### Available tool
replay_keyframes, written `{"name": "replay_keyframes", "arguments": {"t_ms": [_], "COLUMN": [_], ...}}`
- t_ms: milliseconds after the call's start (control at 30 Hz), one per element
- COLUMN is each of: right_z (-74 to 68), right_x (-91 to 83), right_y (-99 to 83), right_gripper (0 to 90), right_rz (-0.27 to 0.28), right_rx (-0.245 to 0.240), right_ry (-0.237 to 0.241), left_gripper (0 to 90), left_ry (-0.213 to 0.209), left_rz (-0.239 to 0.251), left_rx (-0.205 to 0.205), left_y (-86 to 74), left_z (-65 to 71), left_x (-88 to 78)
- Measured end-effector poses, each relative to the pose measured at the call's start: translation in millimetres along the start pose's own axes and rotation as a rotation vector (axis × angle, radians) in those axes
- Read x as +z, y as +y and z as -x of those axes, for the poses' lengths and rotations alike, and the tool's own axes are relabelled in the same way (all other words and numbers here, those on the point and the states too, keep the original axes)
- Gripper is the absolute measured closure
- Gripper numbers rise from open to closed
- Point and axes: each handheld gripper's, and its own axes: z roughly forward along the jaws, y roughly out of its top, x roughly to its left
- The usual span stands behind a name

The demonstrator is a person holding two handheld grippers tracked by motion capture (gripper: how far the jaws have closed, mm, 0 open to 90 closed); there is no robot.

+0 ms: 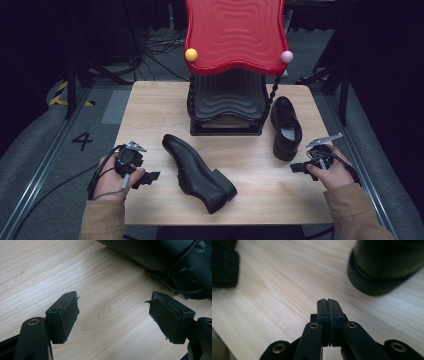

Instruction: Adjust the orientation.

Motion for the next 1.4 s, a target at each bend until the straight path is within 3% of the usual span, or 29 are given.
{"name": "replay_keyframes", "arguments": {"t_ms": [200, 233, 300, 400, 433, 467, 600, 800, 833, 900, 1167, 1400], "right_z": [-21.5, -32.7, -36.0, -55.5, -55.5, -68.3, -92.0, -117.0, -126.2, -129.2, -166.5, -174.4], "right_x": [-3.4, -4.0, -3.8, 0.9, 0.9, 7.0, 19.9, 35.2, 39.6, 40.8, 59.5, 70.5], "right_y": [17.9, 26.9, 29.7, 45.1, 45.1, 54.5, 70.4, 86.7, 92.8, 94.5, 101.6, 98.5], "right_gripper": [90.0, 90.0, 90.0, 90.0, 90.0, 90.0, 90.0, 90.0, 90.0, 90.0, 90.0, 90.0], "right_rz": [-0.006, -0.009, -0.01, -0.019, -0.019, -0.038, -0.079, -0.123, -0.129, -0.131, -0.151, -0.187], "right_rx": [-0.059, -0.095, -0.107, -0.152, -0.152, -0.185, -0.251, -0.324, -0.349, -0.358, -0.446, -0.47], "right_ry": [0.032, 0.042, 0.047, 0.102, 0.102, 0.129, 0.169, 0.186, 0.201, 0.207, 0.26, 0.247], "left_gripper": [23.7, 23.6, 23.6, 23.3, 23.3, 23.1, 22.9, 21.6, 20.6, 20.0, 20.2, 20.1], "left_ry": [-0.003, -0.004, -0.008, -0.008, -0.008, -0.013, -0.021, -0.023, -0.035, -0.041, -0.044, -0.057], "left_rz": [0.003, 0.01, 0.006, 0.004, 0.004, 0.008, 0.02, 0.02, 0.016, 0.017, 0.037, 0.062], "left_rx": [0.015, 0.017, 0.024, 0.023, 0.023, 0.025, 0.029, 0.045, 0.064, 0.068, 0.079, 0.083], "left_y": [4.6, 5.9, 7.4, 9.1, 9.1, 10.3, 12.3, 13.8, 13.8, 13.8, 14.3, 13.9], "left_z": [0.0, 0.7, 0.7, 0.3, 0.3, 0.4, 0.1, -0.2, -0.3, -0.2, -0.1, -0.5], "left_x": [-0.7, -0.4, -0.2, 0.6, 0.6, 0.1, 0.1, 1.1, 1.3, 1.2, -2.2, -4.7]}}
